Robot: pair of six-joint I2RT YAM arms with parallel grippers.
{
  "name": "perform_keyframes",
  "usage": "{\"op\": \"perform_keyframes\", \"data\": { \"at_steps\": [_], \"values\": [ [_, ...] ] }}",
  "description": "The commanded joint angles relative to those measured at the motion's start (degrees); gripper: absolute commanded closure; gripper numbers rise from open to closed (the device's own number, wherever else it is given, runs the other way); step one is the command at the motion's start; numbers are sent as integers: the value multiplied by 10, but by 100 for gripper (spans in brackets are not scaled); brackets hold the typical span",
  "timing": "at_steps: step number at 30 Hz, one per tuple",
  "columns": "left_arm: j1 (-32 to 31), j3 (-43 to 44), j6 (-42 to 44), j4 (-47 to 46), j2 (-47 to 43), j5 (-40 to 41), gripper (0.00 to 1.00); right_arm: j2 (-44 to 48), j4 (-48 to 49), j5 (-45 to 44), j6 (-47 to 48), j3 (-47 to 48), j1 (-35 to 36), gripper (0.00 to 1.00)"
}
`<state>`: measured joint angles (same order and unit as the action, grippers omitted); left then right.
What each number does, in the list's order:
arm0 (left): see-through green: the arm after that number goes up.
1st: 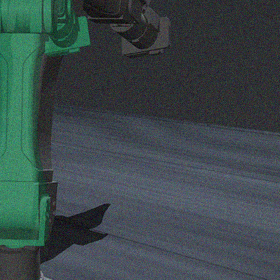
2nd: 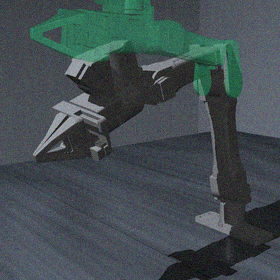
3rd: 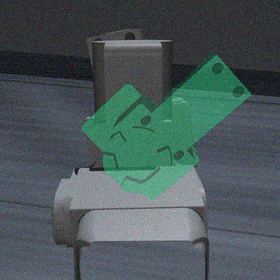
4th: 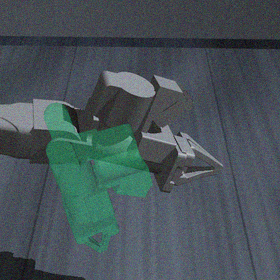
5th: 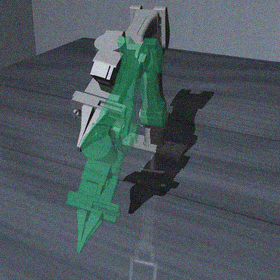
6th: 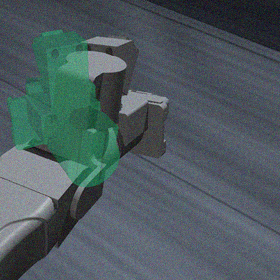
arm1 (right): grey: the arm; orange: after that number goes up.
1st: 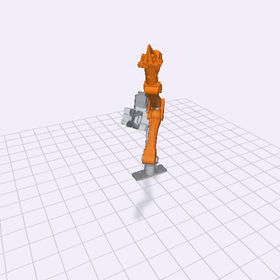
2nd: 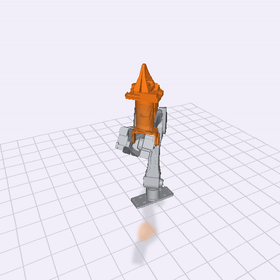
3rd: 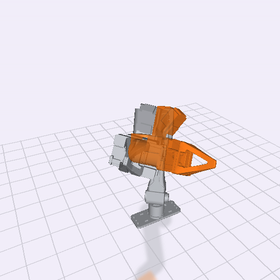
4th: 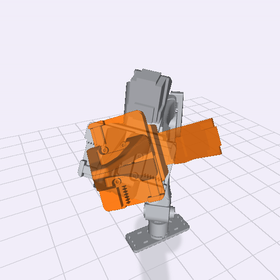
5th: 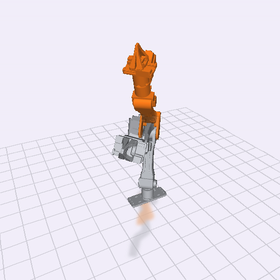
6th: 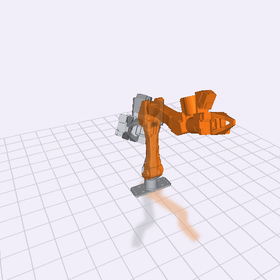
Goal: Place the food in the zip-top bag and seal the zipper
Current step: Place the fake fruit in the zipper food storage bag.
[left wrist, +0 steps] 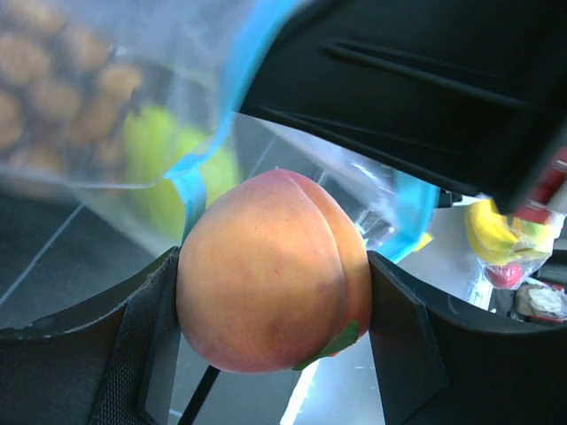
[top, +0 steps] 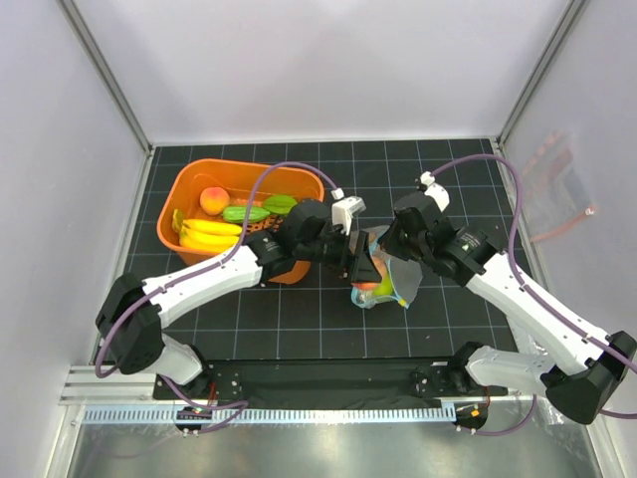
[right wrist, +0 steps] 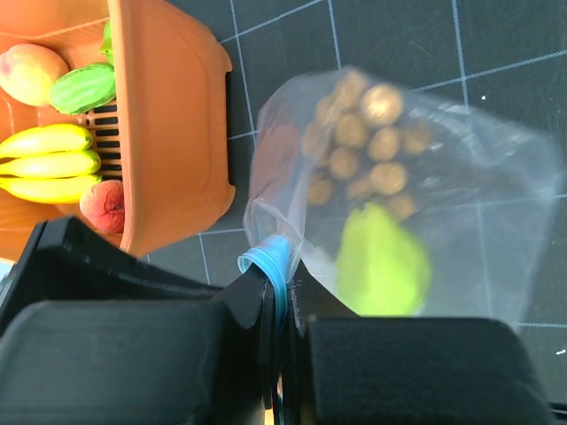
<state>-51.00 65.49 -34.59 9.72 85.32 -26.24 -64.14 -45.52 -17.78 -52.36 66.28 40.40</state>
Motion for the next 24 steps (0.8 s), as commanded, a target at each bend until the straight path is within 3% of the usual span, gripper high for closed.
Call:
{"op": "perform_keyframes", "data": {
  "at_steps": [1, 9, 17, 20, 24],
  "values": [
    [-11, 3, -7, -49, -28, 17, 83, 16, 27, 0, -14, 3, -2, 99],
    [-11, -4, 22, -43, -15, 149, 83, 24, 86, -36, 58, -41, -3, 99],
    [-17, -89, -39, -190, -54, 251, 88, 82, 212, -37, 72, -178, -1, 99],
    [-29, -137, -65, -303, -46, 217, 87, 113, 237, -36, 76, -222, -3, 99],
    [-73, -189, -27, -370, -55, 187, 87, 154, 250, -24, 96, -220, -3, 99]
  ]
}}
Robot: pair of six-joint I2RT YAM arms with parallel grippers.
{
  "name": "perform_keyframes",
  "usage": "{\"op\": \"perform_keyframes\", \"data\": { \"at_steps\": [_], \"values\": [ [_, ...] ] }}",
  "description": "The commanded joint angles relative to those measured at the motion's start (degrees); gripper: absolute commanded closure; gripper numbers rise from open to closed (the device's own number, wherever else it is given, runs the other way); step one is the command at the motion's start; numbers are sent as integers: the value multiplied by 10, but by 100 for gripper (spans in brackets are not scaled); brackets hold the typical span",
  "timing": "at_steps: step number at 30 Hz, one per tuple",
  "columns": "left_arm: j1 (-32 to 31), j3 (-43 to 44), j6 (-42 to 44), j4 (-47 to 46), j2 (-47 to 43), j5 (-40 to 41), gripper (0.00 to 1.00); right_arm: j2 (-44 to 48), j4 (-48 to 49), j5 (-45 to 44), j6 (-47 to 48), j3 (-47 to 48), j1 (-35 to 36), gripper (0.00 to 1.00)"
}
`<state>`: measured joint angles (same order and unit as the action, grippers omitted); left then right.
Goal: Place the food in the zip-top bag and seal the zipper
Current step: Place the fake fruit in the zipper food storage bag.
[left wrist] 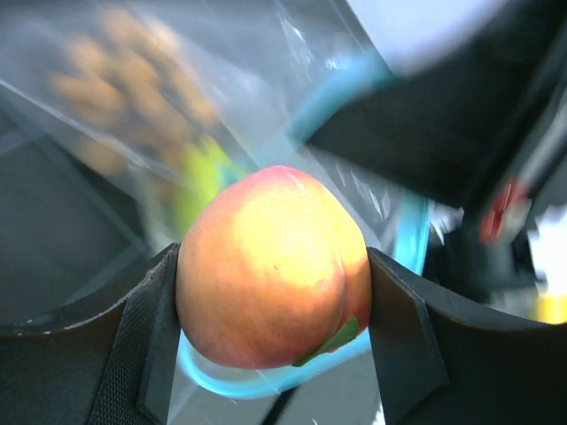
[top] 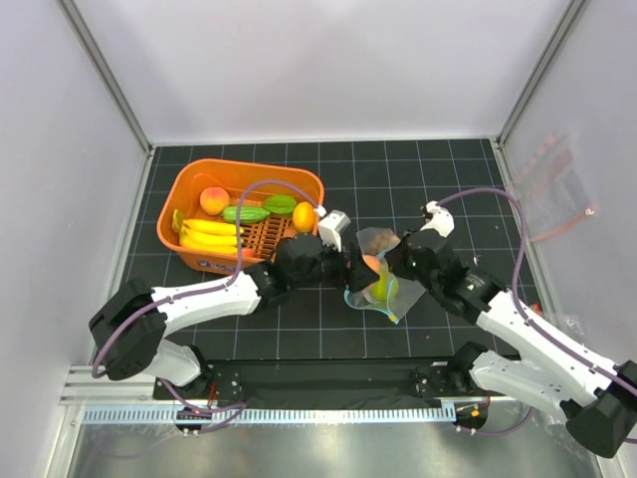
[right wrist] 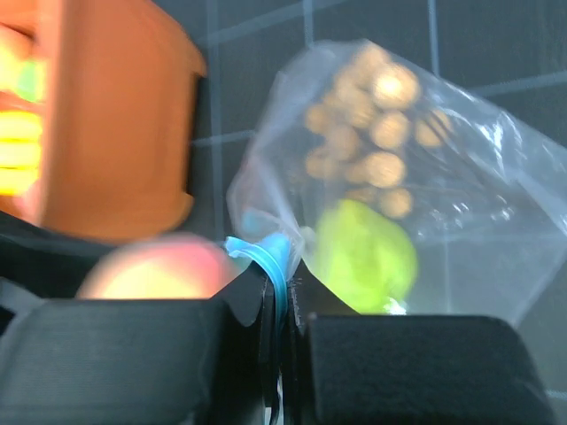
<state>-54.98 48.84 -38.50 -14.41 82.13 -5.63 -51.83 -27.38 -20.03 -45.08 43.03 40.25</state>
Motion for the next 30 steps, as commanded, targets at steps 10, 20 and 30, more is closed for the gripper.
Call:
{"op": "perform_keyframes", "data": {
  "at_steps": [10, 20, 30],
  "values": [
    [-72, 16, 17, -97, -26, -112, 86, 25, 63, 74, 83, 57, -1, 99],
    [-83, 49, 82, 24, -6, 88, 84, 49, 81, 110, 52, 36, -2, 99],
    [-84, 80, 124, 10, 51, 173, 84, 92, 76, 118, 39, 29, -2, 99]
  ]
}}
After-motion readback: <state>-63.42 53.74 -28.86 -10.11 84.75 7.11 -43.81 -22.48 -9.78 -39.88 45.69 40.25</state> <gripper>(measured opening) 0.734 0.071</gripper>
